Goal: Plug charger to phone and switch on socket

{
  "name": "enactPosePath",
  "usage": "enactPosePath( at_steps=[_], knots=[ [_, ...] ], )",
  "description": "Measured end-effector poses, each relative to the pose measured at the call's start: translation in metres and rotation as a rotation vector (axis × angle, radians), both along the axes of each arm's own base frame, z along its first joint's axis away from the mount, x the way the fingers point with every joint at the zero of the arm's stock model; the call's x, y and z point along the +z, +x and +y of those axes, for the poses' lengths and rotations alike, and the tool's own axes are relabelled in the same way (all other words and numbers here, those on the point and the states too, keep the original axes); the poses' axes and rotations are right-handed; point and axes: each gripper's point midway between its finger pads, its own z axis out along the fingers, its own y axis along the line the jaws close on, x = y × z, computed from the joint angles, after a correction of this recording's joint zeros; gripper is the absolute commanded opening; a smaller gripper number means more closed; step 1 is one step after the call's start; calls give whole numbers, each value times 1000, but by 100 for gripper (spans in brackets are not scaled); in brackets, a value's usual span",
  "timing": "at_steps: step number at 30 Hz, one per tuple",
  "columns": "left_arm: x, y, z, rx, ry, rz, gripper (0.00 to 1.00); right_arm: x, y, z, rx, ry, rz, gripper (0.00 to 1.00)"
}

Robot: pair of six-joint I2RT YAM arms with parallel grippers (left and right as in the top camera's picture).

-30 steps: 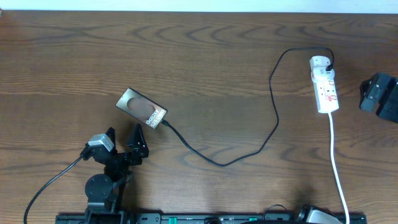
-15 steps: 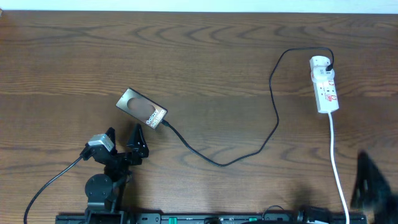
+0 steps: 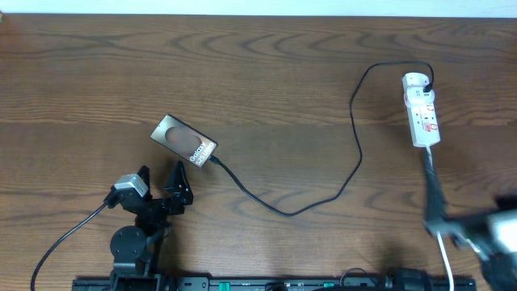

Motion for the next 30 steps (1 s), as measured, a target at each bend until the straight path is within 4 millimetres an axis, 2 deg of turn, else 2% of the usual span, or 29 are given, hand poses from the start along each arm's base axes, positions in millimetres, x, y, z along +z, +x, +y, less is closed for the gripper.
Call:
enactPosePath(
  at_steps=[2,3,6,8,14,17,23,30],
  knots=[
    [0,0,0,0,0,0,92,-36,26,2,21,-30,45,99],
    [0,0,0,0,0,0,91,-66,43,3,33,-44,97,99],
    [0,0,0,0,0,1,91,-116,63,4,40,-77,149,99],
    [0,0,0,0,0,1,92,-151,71,6,47,-118,177,99],
    [0,0,0,0,0,1,91,-229,73,15,64,-259,175,99],
    [0,0,0,0,0,1,92,-261,71,19,67,-323,157,99],
    [0,0,0,0,0,2,91,-311,67,21,71,-398,158,99],
    [0,0,0,0,0,1,91,-347,65,22,70,-437,161,99]
  ],
)
